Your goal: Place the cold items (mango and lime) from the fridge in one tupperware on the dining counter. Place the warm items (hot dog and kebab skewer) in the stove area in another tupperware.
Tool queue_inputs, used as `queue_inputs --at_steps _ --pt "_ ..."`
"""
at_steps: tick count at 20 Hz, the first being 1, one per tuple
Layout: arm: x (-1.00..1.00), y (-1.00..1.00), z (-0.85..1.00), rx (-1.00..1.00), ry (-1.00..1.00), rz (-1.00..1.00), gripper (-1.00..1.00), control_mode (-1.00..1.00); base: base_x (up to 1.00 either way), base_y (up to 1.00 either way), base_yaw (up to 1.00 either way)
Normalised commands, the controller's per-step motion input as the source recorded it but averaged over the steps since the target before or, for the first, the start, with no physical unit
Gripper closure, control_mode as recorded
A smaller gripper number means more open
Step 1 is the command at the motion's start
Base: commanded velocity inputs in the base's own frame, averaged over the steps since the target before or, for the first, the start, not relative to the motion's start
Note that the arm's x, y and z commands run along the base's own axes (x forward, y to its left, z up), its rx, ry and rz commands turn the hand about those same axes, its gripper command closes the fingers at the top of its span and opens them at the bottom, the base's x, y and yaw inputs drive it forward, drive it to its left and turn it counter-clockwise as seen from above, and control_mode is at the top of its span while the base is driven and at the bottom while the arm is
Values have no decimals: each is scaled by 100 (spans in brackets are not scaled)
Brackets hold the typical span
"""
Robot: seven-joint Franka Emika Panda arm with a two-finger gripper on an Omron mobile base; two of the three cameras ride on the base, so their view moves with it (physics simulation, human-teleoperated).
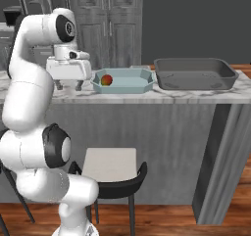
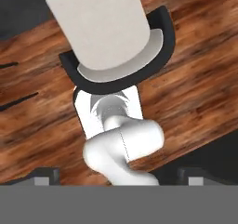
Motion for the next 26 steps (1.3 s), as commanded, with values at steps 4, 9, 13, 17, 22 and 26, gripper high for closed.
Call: queue_inputs --at_steps 4,9,13,17,22,26 --pt "-80 0 -16 4 -65 12 -100 -100 0 0 0" --pt "-49 -3 6 7 -47 10 -100 -100 0 0 0" --pt "-12 -7 20 6 -2 10 -100 -100 0 0 0" --pt "-9 -22 0 0 11 23 -100 -100 0 0 0" --pt "-25 -34 -8 -1 15 0 -100 -100 0 0 0" --pt "-62 -23 -47 0 3 -9 -100 -100 0 0 0"
